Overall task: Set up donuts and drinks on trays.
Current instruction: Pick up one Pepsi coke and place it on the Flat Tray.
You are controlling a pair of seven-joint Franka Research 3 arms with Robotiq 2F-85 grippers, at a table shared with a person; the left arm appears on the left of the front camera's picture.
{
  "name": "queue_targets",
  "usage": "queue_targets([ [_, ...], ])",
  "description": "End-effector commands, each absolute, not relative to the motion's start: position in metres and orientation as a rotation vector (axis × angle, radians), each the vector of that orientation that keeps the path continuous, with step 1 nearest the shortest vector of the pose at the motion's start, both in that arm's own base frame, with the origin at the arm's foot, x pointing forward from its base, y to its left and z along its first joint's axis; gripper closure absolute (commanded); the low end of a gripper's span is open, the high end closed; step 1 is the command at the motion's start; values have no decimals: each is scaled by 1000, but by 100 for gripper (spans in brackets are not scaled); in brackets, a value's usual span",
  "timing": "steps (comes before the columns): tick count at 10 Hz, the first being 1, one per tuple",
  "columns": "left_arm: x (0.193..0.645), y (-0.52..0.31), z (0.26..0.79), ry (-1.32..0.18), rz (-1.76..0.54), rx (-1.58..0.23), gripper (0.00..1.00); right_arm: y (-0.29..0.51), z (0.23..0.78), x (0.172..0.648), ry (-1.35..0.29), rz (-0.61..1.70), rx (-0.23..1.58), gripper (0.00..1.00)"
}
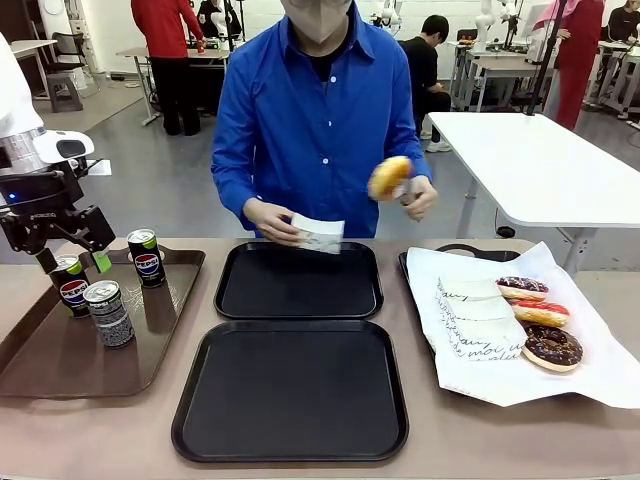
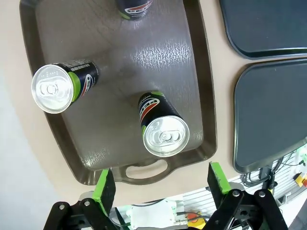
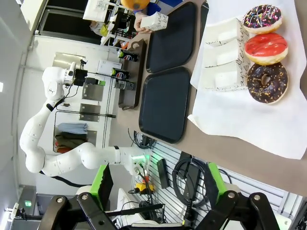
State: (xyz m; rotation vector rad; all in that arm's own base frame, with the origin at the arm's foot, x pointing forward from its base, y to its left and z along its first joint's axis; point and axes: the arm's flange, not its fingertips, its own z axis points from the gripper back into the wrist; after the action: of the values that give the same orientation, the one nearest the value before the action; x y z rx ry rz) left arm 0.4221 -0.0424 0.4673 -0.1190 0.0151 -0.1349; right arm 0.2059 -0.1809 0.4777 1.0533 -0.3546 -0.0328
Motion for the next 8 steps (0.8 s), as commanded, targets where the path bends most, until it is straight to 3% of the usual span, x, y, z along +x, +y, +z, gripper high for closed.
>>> queue_targets([
  [1, 427, -52, 461, 6, -117, -50, 0, -181, 477, 206, -371, -18, 1071, 0],
  [8, 403, -80, 427, -127, -29, 9, 0, -181, 477, 206, -371, -18, 1071, 0],
])
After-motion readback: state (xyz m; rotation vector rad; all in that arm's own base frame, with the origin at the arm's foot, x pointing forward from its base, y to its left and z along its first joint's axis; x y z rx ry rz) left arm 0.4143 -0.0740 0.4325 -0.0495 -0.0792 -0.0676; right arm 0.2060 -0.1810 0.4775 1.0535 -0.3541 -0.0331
